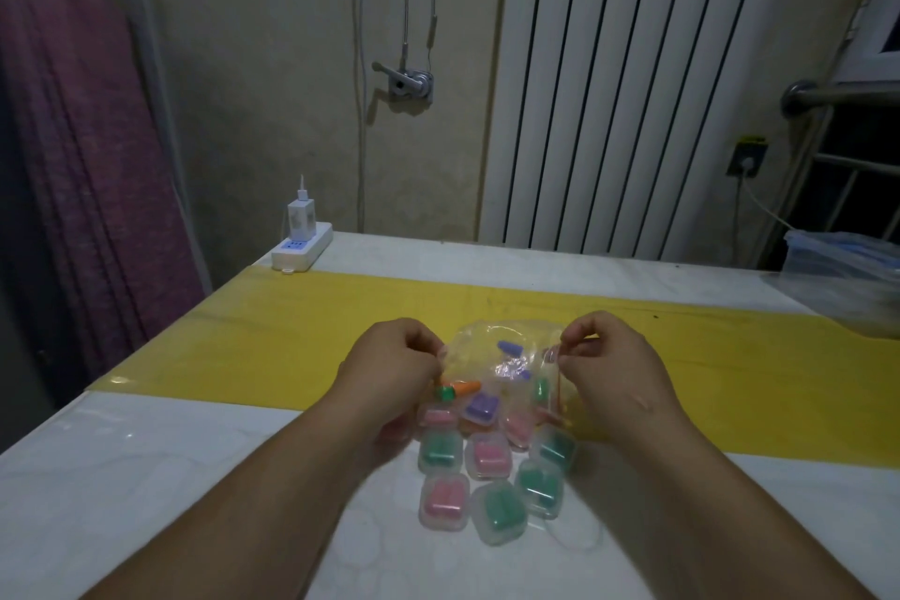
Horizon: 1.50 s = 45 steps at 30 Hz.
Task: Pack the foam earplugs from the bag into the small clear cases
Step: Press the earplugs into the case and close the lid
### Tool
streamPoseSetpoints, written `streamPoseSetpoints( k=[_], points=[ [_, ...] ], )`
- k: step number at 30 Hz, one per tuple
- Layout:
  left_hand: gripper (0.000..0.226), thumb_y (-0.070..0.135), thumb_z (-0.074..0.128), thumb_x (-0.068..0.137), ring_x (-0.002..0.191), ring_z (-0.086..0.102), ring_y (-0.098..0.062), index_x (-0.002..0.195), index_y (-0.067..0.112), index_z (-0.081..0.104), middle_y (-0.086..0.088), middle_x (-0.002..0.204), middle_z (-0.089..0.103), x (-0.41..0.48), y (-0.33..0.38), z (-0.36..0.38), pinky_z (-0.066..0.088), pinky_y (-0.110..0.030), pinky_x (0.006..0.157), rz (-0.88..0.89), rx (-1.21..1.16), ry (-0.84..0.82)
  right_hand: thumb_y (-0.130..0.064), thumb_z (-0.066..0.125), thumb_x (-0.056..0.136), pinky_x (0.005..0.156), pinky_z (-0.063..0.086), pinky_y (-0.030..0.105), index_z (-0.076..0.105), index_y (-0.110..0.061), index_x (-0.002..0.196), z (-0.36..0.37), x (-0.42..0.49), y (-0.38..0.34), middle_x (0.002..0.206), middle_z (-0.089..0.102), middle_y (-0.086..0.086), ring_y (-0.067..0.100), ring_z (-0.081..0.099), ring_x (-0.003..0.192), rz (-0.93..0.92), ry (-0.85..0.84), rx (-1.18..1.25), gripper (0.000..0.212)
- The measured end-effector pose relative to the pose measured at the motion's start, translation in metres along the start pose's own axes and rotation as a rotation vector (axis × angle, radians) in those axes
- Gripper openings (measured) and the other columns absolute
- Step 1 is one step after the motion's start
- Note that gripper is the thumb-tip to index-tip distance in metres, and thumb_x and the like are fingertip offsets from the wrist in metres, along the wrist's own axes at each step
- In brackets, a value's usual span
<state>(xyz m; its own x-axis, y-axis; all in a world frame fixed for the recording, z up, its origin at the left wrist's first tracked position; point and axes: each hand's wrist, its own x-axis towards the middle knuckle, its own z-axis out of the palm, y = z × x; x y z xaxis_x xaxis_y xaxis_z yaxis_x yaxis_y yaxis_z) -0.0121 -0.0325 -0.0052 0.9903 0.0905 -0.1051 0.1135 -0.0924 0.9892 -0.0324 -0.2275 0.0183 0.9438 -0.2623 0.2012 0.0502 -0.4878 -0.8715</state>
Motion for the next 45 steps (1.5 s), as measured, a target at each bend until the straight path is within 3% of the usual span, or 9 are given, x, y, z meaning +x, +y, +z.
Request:
streamPoseSetpoints(
  k=[2, 9, 13, 24, 29, 34, 40, 43, 45],
  points=[
    [0.006, 0.008, 0.064, 0.071, 0.07, 0.06, -0.035, 0.076, 0.011, 0.065, -0.024, 0.087, 0.063, -0.002, 0.002, 0.001, 0.046, -0.072, 0.067, 0.017, -0.045, -0.013, 0.003, 0.056, 0.084, 0.056, 0.045, 0.025, 0.051, -0.021, 0.086, 0.001, 0.003, 0.006, 0.077, 0.069, -0.004, 0.019, 0.066, 0.077, 0.058, 0.012, -0.026, 0.024],
    [0.021, -0.003, 0.058, 0.091, 0.059, 0.051, -0.019, 0.074, 0.01, 0.06, -0.011, 0.072, 0.059, 0.001, 0.003, -0.002, 0.043, -0.022, 0.051, 0.161, 0.06, -0.001, -0.021, 0.078, 0.076, 0.053, 0.04, 0.027, 0.071, -0.026, 0.072, -0.002, 0.006, 0.008, 0.061, 0.06, -0.005, 0.012, 0.051, 0.055, 0.029, -0.039, -0.214, 0.01],
    [0.018, -0.002, 0.059, 0.091, 0.056, 0.047, -0.014, 0.078, 0.01, 0.06, -0.004, 0.069, 0.059, 0.0, 0.005, -0.004, 0.034, -0.01, 0.038, 0.241, 0.197, -0.007, -0.019, 0.081, 0.071, 0.062, 0.057, 0.038, 0.076, -0.03, 0.072, 0.004, 0.001, 0.005, 0.059, 0.067, -0.003, 0.016, 0.064, 0.057, 0.05, -0.095, -0.212, 0.013],
    [0.015, 0.016, 0.057, 0.096, 0.05, 0.059, -0.028, 0.081, 0.017, 0.057, -0.017, 0.091, 0.063, -0.002, 0.007, -0.004, 0.036, -0.021, 0.032, 0.109, 0.088, -0.024, -0.015, 0.075, 0.072, 0.069, 0.056, 0.032, 0.071, -0.02, 0.066, 0.005, 0.0, 0.002, 0.08, 0.069, -0.006, 0.013, 0.063, 0.074, -0.085, -0.218, -0.491, 0.009],
    [0.007, 0.012, 0.056, 0.098, 0.04, 0.058, -0.002, 0.093, 0.007, 0.055, -0.011, 0.079, 0.056, -0.01, 0.015, -0.002, 0.042, -0.02, 0.033, 0.187, 0.035, -0.036, -0.019, 0.072, 0.083, 0.045, 0.041, 0.015, 0.068, -0.019, 0.075, 0.004, -0.004, -0.001, 0.07, 0.069, -0.008, -0.002, 0.053, 0.046, -0.162, -0.163, -0.293, 0.009],
    [0.01, 0.011, 0.063, 0.093, 0.046, 0.057, -0.003, 0.1, 0.018, 0.063, -0.003, 0.076, 0.055, -0.004, 0.015, -0.004, 0.043, -0.019, 0.04, 0.303, 0.086, -0.013, -0.013, 0.061, 0.092, 0.045, 0.036, 0.007, 0.068, -0.03, 0.084, 0.001, -0.013, -0.018, 0.079, 0.062, -0.013, -0.002, 0.048, 0.051, -0.305, -0.096, -0.027, 0.02],
    [0.013, 0.009, 0.061, 0.09, 0.042, 0.051, -0.009, 0.077, 0.01, 0.063, -0.011, 0.07, 0.059, -0.007, 0.016, 0.002, 0.043, -0.025, 0.04, 0.364, 0.262, -0.014, -0.023, 0.06, 0.095, 0.085, 0.053, 0.035, 0.07, -0.031, 0.089, -0.001, -0.018, -0.023, 0.085, 0.056, -0.038, -0.019, 0.052, 0.087, -0.392, -0.326, -0.143, 0.014],
    [0.02, 0.021, 0.061, 0.093, 0.055, 0.058, -0.024, 0.074, 0.014, 0.057, -0.007, 0.067, 0.062, -0.007, 0.016, 0.003, 0.05, -0.041, 0.051, 0.384, 0.258, -0.03, -0.04, 0.056, 0.094, 0.078, 0.056, 0.041, 0.067, -0.032, 0.095, -0.004, -0.019, -0.024, 0.097, 0.058, -0.021, 0.001, 0.056, 0.099, -0.459, -0.254, -0.357, 0.013],
    [0.022, 0.018, 0.06, 0.094, 0.048, 0.057, -0.02, 0.075, 0.013, 0.053, 0.0, 0.059, 0.058, -0.01, 0.015, 0.003, 0.046, -0.032, 0.042, 0.352, 0.195, -0.058, -0.051, 0.048, 0.093, 0.074, 0.05, 0.036, 0.066, -0.029, 0.097, -0.006, -0.02, -0.029, 0.096, 0.058, -0.011, 0.01, 0.055, 0.09, -0.5, -0.162, -0.598, 0.029]
  ],
)
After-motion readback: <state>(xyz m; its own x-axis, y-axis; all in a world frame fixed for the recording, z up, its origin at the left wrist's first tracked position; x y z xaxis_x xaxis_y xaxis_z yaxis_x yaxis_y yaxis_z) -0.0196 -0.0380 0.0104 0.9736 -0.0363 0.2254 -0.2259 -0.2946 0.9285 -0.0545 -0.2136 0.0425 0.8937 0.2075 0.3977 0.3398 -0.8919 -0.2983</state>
